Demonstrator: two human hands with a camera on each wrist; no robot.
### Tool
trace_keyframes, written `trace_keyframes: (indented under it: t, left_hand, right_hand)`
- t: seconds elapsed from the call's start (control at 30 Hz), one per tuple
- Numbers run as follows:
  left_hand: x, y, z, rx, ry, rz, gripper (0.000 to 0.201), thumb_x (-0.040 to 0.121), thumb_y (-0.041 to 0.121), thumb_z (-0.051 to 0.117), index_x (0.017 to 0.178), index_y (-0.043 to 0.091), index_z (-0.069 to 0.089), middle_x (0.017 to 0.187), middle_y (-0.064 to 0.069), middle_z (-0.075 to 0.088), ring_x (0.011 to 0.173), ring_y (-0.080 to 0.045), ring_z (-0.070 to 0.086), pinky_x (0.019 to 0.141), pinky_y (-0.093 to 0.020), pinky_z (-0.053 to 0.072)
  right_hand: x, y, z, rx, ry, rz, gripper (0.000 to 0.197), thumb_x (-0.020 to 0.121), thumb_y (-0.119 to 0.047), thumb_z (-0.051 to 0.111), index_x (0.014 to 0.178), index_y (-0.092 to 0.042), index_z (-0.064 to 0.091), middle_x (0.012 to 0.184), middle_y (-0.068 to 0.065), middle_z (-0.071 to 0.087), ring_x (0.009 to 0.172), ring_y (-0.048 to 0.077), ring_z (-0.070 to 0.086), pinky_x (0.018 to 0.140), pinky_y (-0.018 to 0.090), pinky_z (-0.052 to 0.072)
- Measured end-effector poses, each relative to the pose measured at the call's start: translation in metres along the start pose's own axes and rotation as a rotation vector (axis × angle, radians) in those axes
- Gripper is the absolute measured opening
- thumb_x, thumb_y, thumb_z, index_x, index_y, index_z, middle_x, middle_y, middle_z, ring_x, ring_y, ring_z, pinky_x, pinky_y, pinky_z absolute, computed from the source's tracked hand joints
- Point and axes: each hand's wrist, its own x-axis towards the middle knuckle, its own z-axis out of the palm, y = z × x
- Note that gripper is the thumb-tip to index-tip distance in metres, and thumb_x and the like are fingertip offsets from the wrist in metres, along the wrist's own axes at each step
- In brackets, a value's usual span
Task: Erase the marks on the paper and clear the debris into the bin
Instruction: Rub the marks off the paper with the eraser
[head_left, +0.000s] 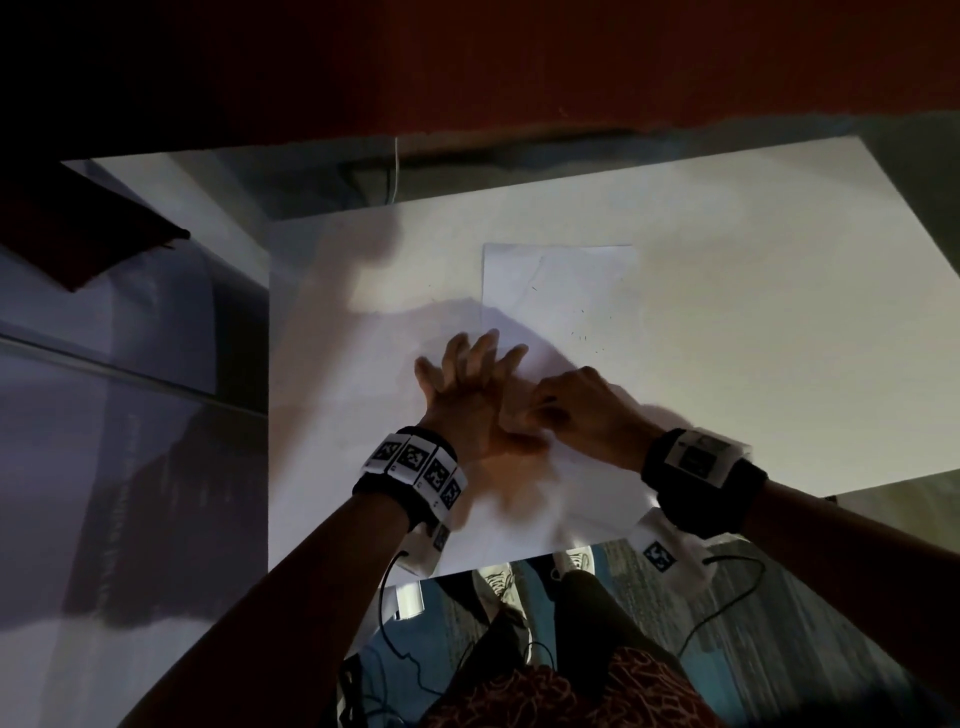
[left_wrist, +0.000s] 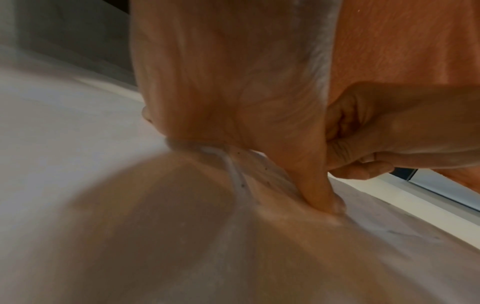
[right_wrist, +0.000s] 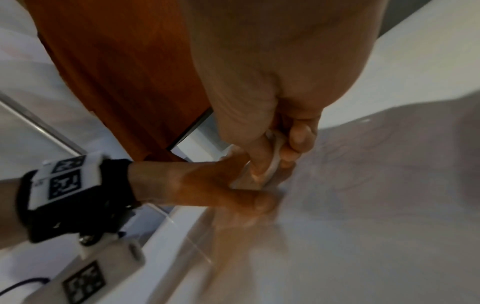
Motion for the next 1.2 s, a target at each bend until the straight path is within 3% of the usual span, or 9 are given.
trace_keyframes:
  t: [0.1,0.23,0.33,0.5,0.6,0.8,0.97,1.03,1.2]
  left_hand:
    - [0.0,0.001,-0.001,0.002,-0.011,0.009,0.13,0.059,0.095,0.06,0.159,0.047,-0.008,0.165,0.012,-0.021,0.152,-0.032,-0.022,0.114,-0.073,-0.001]
    - [0.0,-0.001,0.0,-0.004,-0.012,0.003,0.13,0.058,0.096,0.058,0.158,0.047,-0.008,0.165,0.011,-0.02,0.152,-0.033,-0.022,0.114,-0.073,-0.001]
    - [0.002,-0.002,0.004,0.02,0.005,0.003,0.131,0.053,0.1,0.052,0.158,0.048,-0.008,0.164,0.012,-0.021,0.152,-0.034,-0.021,0.115,-0.073,0.001]
    - [0.0,0.001,-0.002,-0.008,-0.009,0.003,0.13,0.06,0.094,0.062,0.159,0.046,-0.008,0.164,0.012,-0.023,0.151,-0.032,-0.025,0.113,-0.074,-0.007]
    - [0.002,0.003,0.001,0.014,-0.005,-0.025,0.131,0.056,0.097,0.058,0.157,0.049,-0.009,0.164,0.012,-0.023,0.151,-0.031,-0.024,0.113,-0.074,-0.006]
    - [-0.002,0.004,-0.005,-0.017,-0.013,-0.004,0.128,0.063,0.09,0.065,0.159,0.045,-0.007,0.164,0.012,-0.023,0.15,-0.031,-0.025,0.113,-0.074,-0.008]
    - [-0.003,0.01,-0.009,0.053,0.079,0.045,0.125,0.059,0.087,0.069,0.157,0.039,0.007,0.165,0.003,-0.007,0.149,-0.036,-0.008,0.109,-0.064,0.016]
    - [0.0,0.012,-0.008,0.026,0.102,0.124,0.12,0.059,0.078,0.076,0.156,0.042,0.014,0.166,0.004,-0.002,0.152,-0.031,-0.012,0.112,-0.062,0.013]
    - [0.003,0.016,-0.006,-0.128,0.066,0.223,0.11,0.065,0.07,0.081,0.154,0.052,0.02,0.168,0.016,0.004,0.155,-0.015,-0.015,0.118,-0.052,0.007]
  right_hand:
    - [0.0,0.01,-0.005,-0.009,0.004,0.053,0.018,0.086,-0.019,0.066,0.069,-0.014,0.068,0.067,-0.003,0.065,0.064,0.014,0.058,0.058,0.025,0.037]
    - [-0.002,0.011,-0.003,0.003,0.043,0.067,0.017,0.085,-0.023,0.067,0.068,-0.018,0.067,0.066,-0.007,0.065,0.063,0.014,0.058,0.06,0.029,0.045]
    - [0.003,0.0,0.002,-0.039,0.007,0.052,0.016,0.085,-0.02,0.066,0.071,-0.015,0.069,0.07,-0.001,0.067,0.066,0.017,0.06,0.054,0.018,0.038]
    - [-0.007,0.02,-0.008,0.015,0.064,0.085,0.017,0.083,-0.02,0.067,0.067,-0.019,0.065,0.066,-0.004,0.065,0.063,0.017,0.061,0.06,0.032,0.049]
    - [-0.001,-0.001,0.003,-0.063,0.028,0.011,0.013,0.084,-0.013,0.067,0.071,-0.012,0.069,0.07,0.001,0.068,0.063,0.017,0.06,0.053,0.012,0.038]
    - [-0.019,0.046,-0.026,-0.017,0.038,0.108,0.028,0.088,-0.037,0.053,0.085,-0.022,0.075,0.085,-0.004,0.072,0.078,0.017,0.066,0.069,0.026,0.048]
    - [-0.021,0.049,-0.019,-0.039,0.087,0.091,0.031,0.089,-0.044,0.053,0.084,-0.019,0.072,0.083,-0.002,0.069,0.077,0.022,0.063,0.067,0.036,0.048]
    - [-0.022,0.053,-0.02,-0.04,0.072,0.074,0.04,0.088,-0.052,0.047,0.089,-0.02,0.071,0.087,-0.002,0.068,0.08,0.023,0.063,0.068,0.038,0.048]
    - [-0.019,0.05,-0.024,-0.162,0.022,-0.033,0.017,0.091,-0.037,0.061,0.094,-0.024,0.072,0.087,0.001,0.066,0.081,0.026,0.062,0.066,0.041,0.051]
